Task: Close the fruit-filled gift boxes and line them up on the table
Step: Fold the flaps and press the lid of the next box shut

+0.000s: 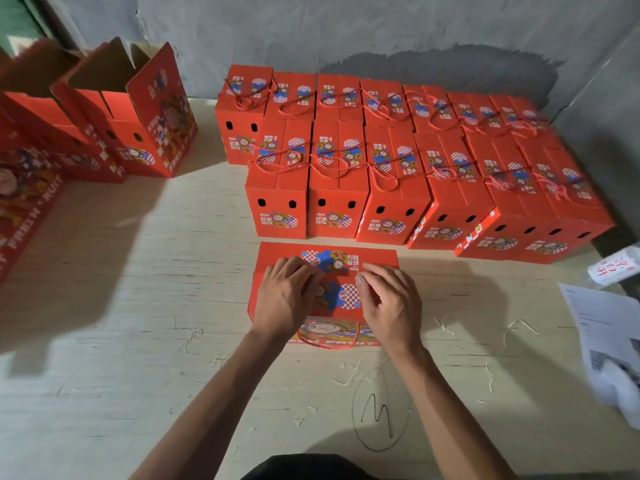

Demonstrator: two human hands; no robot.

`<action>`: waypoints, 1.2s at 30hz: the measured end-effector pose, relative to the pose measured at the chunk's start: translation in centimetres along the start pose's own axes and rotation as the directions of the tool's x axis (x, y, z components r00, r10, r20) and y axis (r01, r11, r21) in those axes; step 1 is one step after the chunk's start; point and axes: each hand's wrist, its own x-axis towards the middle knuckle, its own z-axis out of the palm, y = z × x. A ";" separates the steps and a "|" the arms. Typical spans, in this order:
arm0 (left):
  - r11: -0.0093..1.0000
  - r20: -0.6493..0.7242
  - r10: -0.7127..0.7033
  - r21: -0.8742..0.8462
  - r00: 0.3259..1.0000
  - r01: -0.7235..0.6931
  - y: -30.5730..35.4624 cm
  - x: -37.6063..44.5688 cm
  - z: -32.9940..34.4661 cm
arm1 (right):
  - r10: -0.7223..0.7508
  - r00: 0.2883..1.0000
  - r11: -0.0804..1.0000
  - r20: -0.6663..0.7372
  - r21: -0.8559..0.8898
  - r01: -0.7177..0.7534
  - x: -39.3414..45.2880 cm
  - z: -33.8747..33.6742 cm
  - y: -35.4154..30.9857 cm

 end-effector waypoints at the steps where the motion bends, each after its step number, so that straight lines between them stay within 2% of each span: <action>1: 1.000 0.000 0.006 -0.007 1.000 -0.006 -0.1 -0.1 0.0 | 0.007 1.000 1.000 -0.010 0.004 -0.007 -0.1 0.0 -0.1; 4: 1.000 -0.001 0.011 -0.017 1.000 -0.011 -0.1 -0.1 0.0 | 0.022 1.000 1.000 -0.015 0.010 -0.022 -0.1 0.0 -0.4; 9: 0.999 0.064 -0.010 0.037 0.998 0.008 0.2 0.0 -0.8 | 0.061 0.992 0.998 0.111 0.011 -0.062 0.4 -0.6 -0.1; 12: 0.973 0.011 -0.184 0.145 0.983 0.180 0.3 -0.2 -1.2 | 0.134 0.982 0.989 0.134 0.048 -0.142 0.9 -1.2 0.3; 14: 0.926 -0.026 -0.349 0.146 0.937 0.349 -0.4 -0.6 -1.5 | 0.293 0.946 0.946 0.140 0.103 -0.309 1.1 -1.3 0.5; 16: 0.856 0.012 -0.517 -0.018 0.856 0.517 -1.3 -1.2 -1.7 | 0.503 0.835 0.805 0.222 0.229 -0.547 0.9 -1.4 0.4; 18: 0.672 0.141 -0.672 -0.295 0.727 0.679 -1.8 -1.4 -1.9 | 0.651 0.665 0.525 0.366 0.415 -0.743 0.6 -1.6 0.2; 19: 0.558 0.197 -0.714 -0.420 0.672 0.716 -1.8 -1.4 -2.0 | 0.681 0.596 0.402 0.425 0.464 -0.790 0.5 -1.6 0.3; 20: 0.477 0.230 -0.729 -0.505 0.645 0.719 -2.0 -1.4 -2.0 | 0.693 0.547 0.327 0.470 0.472 -0.819 0.5 -1.5 0.5; 21: 0.441 0.241 -0.731 -0.547 0.638 0.711 -2.1 -1.4 -1.9 | 0.690 0.520 0.285 0.503 0.471 -0.835 0.5 -1.4 0.7; 27: 0.417 0.265 -0.707 -0.592 0.655 0.690 -2.3 -1.3 -1.6 | 0.668 0.559 0.317 0.491 0.492 -0.811 0.4 -1.2 1.4; 30: 0.446 0.227 -0.729 -0.558 0.645 0.700 -2.4 -1.3 -1.3 | 0.690 0.533 0.301 0.490 0.475 -0.827 0.4 -1.0 1.3; 36: 0.432 0.215 -0.745 -0.565 0.631 0.703 -2.5 -1.4 -1.0 | 0.709 0.511 0.316 0.486 0.429 -0.847 0.7 -1.2 1.1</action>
